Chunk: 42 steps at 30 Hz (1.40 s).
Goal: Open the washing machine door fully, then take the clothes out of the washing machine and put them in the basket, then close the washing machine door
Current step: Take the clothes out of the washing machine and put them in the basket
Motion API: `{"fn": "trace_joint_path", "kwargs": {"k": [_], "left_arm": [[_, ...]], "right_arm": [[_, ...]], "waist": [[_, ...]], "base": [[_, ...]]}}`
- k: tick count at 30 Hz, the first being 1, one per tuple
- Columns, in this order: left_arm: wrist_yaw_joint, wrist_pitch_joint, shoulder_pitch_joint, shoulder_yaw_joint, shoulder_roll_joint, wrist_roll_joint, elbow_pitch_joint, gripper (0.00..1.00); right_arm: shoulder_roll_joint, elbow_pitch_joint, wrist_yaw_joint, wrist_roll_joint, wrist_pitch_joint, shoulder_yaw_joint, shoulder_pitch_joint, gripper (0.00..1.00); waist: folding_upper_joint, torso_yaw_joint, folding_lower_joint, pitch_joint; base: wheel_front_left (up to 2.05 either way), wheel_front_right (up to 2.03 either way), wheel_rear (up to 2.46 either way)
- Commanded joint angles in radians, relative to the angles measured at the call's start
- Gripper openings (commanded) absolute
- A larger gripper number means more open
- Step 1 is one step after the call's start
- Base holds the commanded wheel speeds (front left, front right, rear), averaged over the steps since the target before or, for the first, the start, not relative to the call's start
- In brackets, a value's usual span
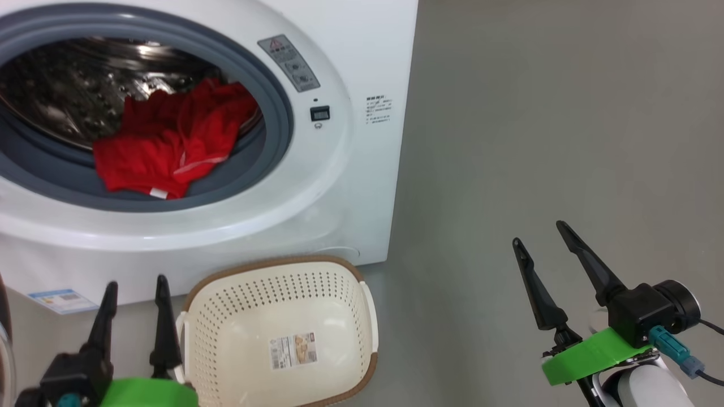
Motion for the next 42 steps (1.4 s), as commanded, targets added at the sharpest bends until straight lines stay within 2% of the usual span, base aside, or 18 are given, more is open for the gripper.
{"fn": "trace_joint_path", "kwargs": {"k": [1,17,23,28,42], "left_arm": [[0.007,-0.012,-0.057,0.036,0.013,0.013,-0.016,1.00],[-0.011,-0.012,-0.277,0.062,-0.011,0.038,0.123,1.00],[-0.022,-0.012,-0.394,0.071,-0.003,0.050,0.197,1.00],[-0.026,-0.012,-0.510,0.063,0.012,0.066,0.273,1.00],[0.003,0.012,-0.825,0.055,0.086,0.096,0.531,1.00]], "right_arm": [[-0.013,-0.032,0.005,-0.001,-0.006,0.019,-0.023,1.00],[-0.002,-0.042,0.005,0.017,-0.006,0.002,-0.083,1.00],[0.003,-0.049,0.005,0.018,-0.006,-0.001,-0.102,1.00],[0.002,-0.055,0.005,0.019,-0.006,0.002,-0.124,1.00],[-0.001,-0.052,0.005,0.022,-0.006,0.030,-0.188,1.00]], "waist": [[0.0000,0.005,-0.0001,0.026],[0.0000,0.011,-0.0001,0.138],[0.0000,0.001,-0.0001,0.190],[0.0000,-0.014,-0.0001,0.242],[0.0000,-0.059,-0.0001,0.377]], "base": [[0.00,0.00,0.00],[0.00,0.00,0.00],[0.00,0.00,0.00],[0.00,0.00,0.00],[0.00,0.00,0.00]]}}
